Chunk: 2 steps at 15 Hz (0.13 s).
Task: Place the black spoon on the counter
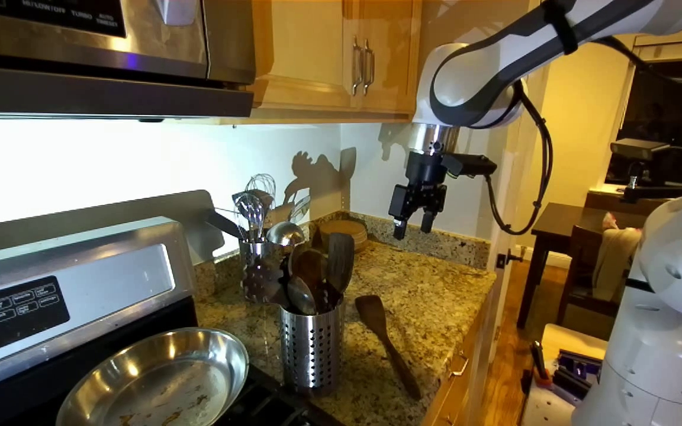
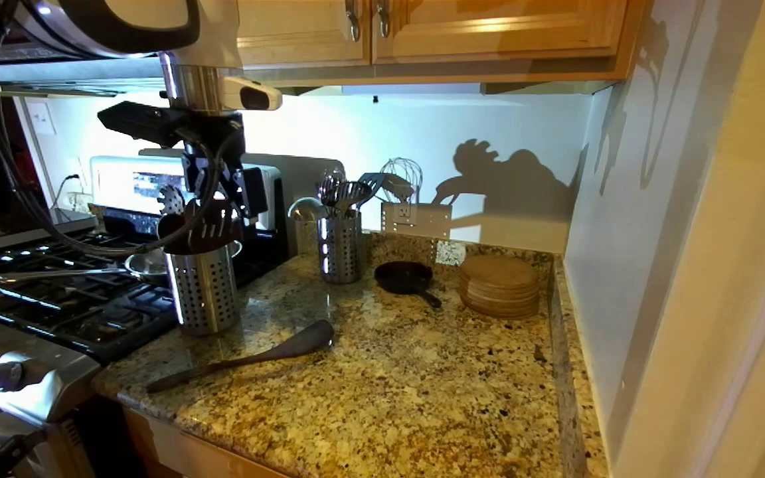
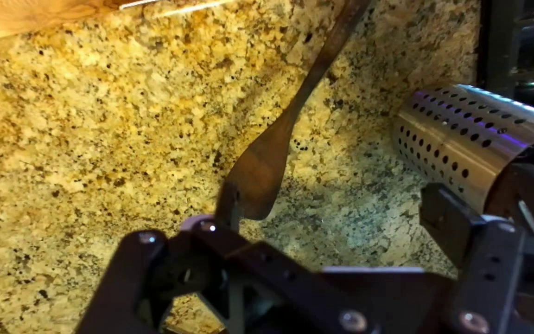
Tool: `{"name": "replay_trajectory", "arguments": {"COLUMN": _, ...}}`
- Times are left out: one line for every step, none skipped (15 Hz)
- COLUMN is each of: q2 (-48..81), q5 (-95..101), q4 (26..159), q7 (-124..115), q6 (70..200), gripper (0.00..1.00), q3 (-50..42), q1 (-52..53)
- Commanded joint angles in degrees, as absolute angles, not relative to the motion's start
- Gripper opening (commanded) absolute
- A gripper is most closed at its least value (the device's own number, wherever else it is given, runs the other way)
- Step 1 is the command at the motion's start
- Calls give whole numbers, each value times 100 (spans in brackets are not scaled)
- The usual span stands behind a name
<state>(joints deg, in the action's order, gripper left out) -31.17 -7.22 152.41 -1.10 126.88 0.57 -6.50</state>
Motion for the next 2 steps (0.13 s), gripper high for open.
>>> {"name": "replay_trajectory", "arguments": {"q2": -3126, "q5": -641, "q4": 15236, "q7": -172, "q6": 12682, "gripper": 100, "q3": -70, "q1": -521}}
{"name": "replay_trajectory", "arguments": {"q2": -3099, "q5": -642, "q4": 15237, "q7": -171, "q6": 12686, "gripper": 100, "q3": -78, "q1": -523}}
